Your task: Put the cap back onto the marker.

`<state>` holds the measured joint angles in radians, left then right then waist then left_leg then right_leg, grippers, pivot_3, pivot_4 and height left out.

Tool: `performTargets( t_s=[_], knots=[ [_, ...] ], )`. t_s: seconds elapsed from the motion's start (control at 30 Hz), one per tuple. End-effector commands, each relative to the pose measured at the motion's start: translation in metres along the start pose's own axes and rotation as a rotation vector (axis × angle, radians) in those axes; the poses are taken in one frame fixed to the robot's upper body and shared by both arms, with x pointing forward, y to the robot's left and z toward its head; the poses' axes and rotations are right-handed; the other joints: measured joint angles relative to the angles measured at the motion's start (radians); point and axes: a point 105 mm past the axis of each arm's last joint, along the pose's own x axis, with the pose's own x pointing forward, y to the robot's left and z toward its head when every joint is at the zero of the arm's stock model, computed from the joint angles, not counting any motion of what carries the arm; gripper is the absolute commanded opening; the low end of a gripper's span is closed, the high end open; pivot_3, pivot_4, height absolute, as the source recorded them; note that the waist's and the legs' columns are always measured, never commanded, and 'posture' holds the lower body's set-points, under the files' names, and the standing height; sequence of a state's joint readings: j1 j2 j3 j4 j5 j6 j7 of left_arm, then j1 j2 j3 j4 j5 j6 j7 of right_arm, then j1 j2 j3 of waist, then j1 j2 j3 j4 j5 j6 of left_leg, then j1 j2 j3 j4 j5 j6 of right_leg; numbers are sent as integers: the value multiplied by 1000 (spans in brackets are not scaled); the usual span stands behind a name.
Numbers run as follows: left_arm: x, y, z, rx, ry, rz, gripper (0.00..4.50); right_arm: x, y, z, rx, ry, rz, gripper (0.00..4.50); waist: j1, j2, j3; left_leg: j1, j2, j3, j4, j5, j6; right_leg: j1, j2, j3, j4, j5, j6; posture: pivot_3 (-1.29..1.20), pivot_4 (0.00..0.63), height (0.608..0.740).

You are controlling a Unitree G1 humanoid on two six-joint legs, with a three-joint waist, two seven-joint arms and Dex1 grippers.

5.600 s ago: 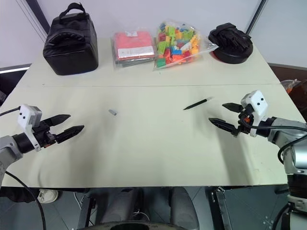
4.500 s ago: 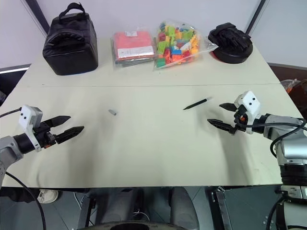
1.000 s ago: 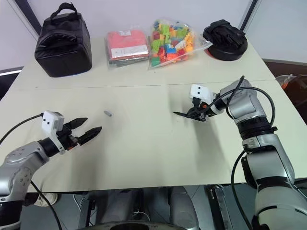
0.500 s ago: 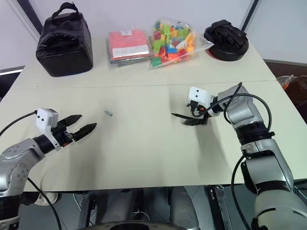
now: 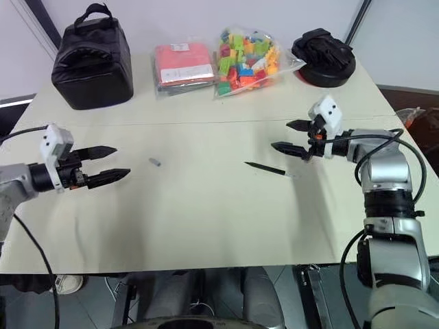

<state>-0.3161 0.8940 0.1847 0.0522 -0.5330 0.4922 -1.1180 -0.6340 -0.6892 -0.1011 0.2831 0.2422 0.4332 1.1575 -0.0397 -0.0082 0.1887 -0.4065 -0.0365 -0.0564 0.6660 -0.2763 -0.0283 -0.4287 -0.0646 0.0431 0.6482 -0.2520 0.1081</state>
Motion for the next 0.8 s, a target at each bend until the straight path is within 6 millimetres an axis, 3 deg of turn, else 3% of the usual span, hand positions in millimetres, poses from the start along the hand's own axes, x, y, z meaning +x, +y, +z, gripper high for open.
performTargets(
  t_s=[0.03,0.27,0.8],
  knots=[
    [5,-2,4,37,-5,-29,4500,0,9,14,-59,-32,15,4463,-4,0,0,0,0,0,0,0,0,0,0,0,0,0,0,0,150,740],
    [12,-13,-3,25,-9,-69,4500,6,27,-5,-96,54,82,4463,-1,0,0,0,0,0,0,0,0,0,0,0,1,0,0,0,150,740],
    [12,-24,-5,38,-5,-106,4500,18,17,-36,-113,161,144,4463,1,0,0,0,0,0,1,0,0,0,0,0,1,0,0,0,150,740]
  ],
)
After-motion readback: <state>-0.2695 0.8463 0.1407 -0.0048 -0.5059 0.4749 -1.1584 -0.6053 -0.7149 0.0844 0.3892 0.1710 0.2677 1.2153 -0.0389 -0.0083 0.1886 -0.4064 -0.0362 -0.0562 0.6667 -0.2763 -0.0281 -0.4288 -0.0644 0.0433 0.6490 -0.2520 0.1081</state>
